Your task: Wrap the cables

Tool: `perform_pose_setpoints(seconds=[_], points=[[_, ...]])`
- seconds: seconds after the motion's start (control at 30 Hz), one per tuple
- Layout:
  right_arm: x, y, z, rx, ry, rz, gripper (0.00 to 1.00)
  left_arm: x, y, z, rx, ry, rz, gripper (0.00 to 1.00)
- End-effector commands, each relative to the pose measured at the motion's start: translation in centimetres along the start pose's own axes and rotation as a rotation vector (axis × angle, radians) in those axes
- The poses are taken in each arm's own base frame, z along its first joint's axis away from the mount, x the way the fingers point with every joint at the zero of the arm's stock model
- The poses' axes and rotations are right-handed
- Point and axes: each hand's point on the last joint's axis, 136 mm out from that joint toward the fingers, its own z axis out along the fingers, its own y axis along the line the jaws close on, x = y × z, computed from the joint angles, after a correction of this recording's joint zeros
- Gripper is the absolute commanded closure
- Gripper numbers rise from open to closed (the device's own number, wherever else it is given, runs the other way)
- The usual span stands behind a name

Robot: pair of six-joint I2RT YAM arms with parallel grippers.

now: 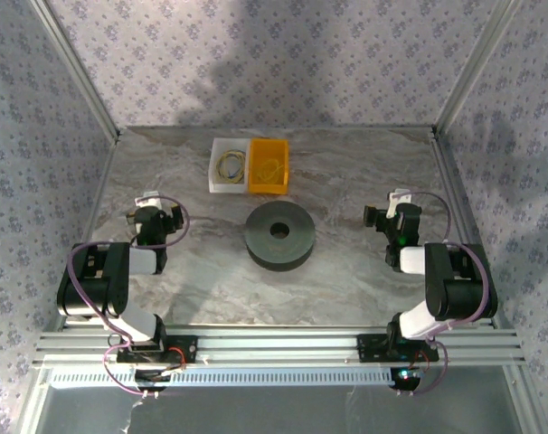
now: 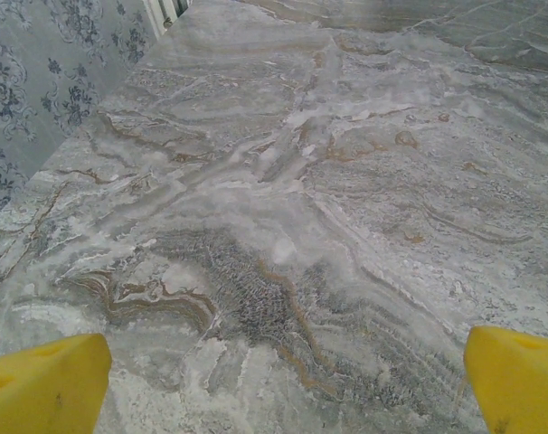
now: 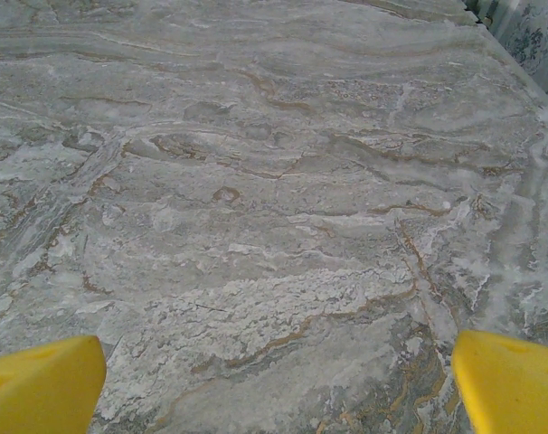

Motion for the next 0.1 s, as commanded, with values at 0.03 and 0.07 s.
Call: perform_pose_setpoints(seconds=[0.03, 0.07], points=[[-0.51, 0.37, 0.02, -0.016, -0.023, -0.014, 0.00, -1.55, -0.45, -0.05, 0.018, -0.055, -0.016, 0.00], [-0.49, 0.35, -0.01, -0.016, -0.023, -0.014, 0.00, -1.53, -0.44, -0.06, 0.018, -0.055, -0.016, 0.00]])
